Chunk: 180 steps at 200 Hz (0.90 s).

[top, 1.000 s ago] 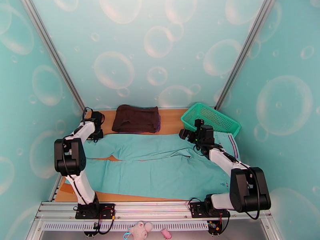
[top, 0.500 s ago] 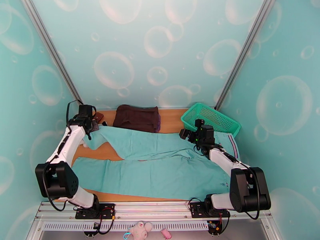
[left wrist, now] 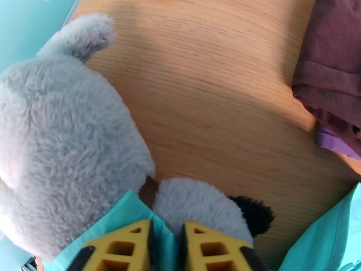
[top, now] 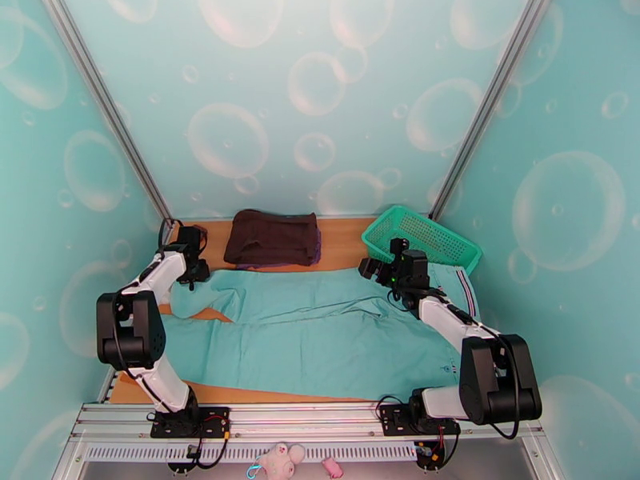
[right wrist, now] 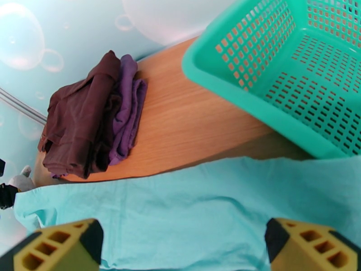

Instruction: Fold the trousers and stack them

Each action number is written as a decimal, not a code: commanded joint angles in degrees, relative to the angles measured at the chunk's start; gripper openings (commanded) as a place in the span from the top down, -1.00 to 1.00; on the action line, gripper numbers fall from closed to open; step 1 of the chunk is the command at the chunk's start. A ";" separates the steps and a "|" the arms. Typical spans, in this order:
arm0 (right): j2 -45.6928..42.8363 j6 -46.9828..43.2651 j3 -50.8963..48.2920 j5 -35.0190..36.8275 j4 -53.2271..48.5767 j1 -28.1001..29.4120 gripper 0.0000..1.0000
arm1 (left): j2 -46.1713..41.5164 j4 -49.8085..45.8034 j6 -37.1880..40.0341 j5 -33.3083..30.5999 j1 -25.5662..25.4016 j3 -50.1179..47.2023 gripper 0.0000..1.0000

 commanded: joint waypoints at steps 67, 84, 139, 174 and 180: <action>0.58 -0.17 -0.01 -0.03 0.47 -0.24 -0.99 | -4.44 2.58 -0.02 -0.08 -0.48 -0.45 0.72; 0.59 -0.16 -0.01 -0.03 0.45 -0.31 -0.99 | -4.75 2.87 0.10 0.05 -0.48 -0.73 0.84; 1.01 -0.17 0.26 -0.16 0.28 -0.29 -0.99 | -6.55 2.88 0.11 -1.86 -0.75 -0.91 0.71; 1.10 -0.20 0.67 0.40 -0.48 -0.31 -0.99 | -9.92 3.96 -0.46 -3.17 -1.31 -1.91 0.91; 1.01 -0.16 0.74 0.54 -0.70 -0.31 -0.99 | -10.69 4.16 -0.50 -3.25 -1.41 -2.16 0.97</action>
